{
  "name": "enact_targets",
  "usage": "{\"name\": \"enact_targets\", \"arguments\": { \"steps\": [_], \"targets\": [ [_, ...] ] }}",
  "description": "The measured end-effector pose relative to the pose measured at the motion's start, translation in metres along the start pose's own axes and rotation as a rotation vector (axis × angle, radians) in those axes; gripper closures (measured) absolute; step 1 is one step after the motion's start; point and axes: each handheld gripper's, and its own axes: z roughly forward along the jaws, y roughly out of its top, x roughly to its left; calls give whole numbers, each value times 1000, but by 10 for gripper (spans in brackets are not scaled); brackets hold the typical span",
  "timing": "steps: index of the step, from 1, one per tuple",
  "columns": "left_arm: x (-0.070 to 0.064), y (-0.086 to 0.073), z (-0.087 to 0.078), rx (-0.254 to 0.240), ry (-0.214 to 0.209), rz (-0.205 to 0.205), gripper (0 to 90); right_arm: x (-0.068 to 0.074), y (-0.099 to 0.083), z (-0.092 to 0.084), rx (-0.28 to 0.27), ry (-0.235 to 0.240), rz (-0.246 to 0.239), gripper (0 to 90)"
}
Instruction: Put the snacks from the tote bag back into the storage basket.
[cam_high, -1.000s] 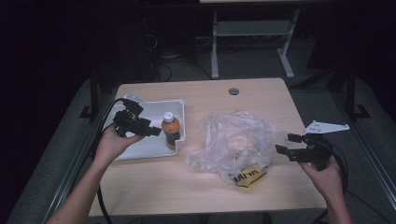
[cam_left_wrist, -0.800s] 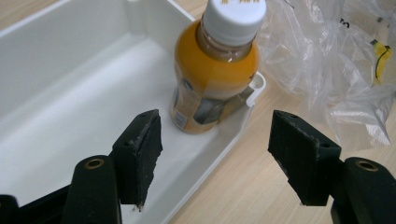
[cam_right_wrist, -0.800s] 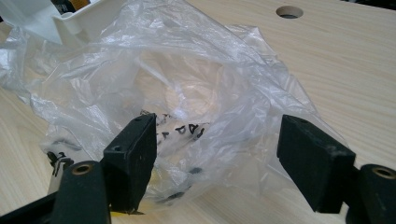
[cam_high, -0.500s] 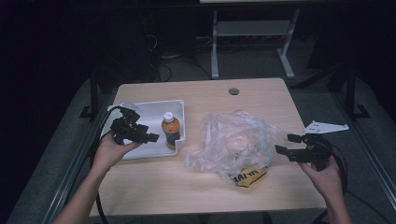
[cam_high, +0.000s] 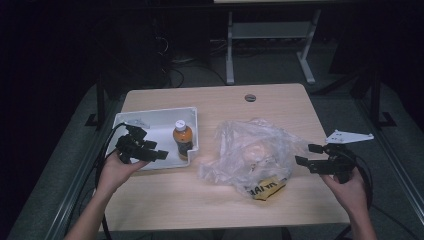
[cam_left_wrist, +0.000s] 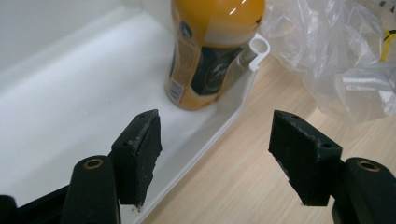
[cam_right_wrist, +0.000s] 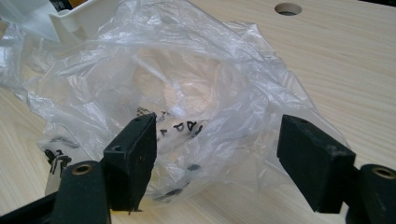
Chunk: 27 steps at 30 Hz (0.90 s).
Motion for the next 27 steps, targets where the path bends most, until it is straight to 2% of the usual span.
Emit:
{"name": "enact_targets", "arguments": {
  "steps": [9, 15, 19, 22, 27],
  "targets": [
    [4, -20, 6, 4, -10, -21, 335, 0, 0, 1, 5, 1, 2, 281],
    [3, -29, 5, -30, -10, -29, 330, 1, -1, 2, 10, 2, 5, 281],
    [3, -37, 6, -27, -1, -18, 330, 1, -3, 3, 11, 4, 3, 281],
    [3, -41, 8, -35, -4, -28, 329, 1, -4, 3, 16, 1, 1, 281],
    [-1, -45, 12, -28, 16, -9, 328, 2, -5, 4, 24, -1, 9, 280]
  ]
}}
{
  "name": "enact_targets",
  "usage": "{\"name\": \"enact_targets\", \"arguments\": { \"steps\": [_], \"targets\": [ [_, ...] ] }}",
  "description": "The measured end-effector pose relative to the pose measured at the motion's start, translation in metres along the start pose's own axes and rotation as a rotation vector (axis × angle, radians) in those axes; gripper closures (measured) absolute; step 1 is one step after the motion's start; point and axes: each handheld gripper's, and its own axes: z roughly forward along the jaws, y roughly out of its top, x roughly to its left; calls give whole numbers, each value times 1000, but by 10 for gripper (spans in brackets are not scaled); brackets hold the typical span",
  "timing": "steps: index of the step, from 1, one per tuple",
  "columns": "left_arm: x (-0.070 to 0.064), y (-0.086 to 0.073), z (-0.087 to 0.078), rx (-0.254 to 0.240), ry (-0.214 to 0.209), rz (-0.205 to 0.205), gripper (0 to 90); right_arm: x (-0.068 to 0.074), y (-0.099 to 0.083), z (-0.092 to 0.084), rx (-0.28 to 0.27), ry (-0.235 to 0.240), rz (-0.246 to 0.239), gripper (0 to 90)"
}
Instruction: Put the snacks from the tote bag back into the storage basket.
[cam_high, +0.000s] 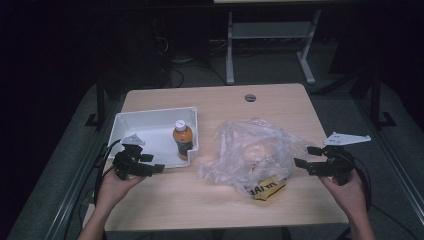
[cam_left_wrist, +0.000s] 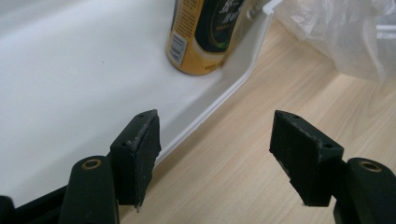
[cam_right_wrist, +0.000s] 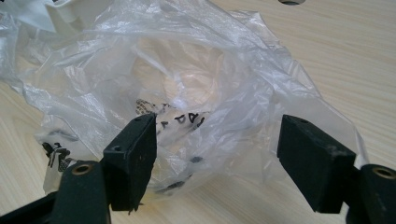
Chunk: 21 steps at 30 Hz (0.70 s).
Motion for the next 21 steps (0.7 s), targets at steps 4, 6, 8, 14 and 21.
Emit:
{"name": "enact_targets", "arguments": {
  "steps": [4, 6, 8, 14, 21],
  "targets": [
    [-3, -6, 1, -13, 9, -1, 320, 1, -1, 0, 5, 3, 1, 280],
    [-5, -8, 1, -13, 10, -3, 319, 0, -2, 0, 5, 2, 0, 280],
    [-6, -10, 1, -10, 11, 2, 318, 0, -2, 1, 6, 3, 1, 280],
    [-11, -14, 4, -17, 10, 4, 294, 0, -4, -1, -1, 3, -4, 279],
    [-14, -19, 8, -11, 37, 27, 276, 1, -5, 0, -4, 10, -14, 276]
  ]
}}
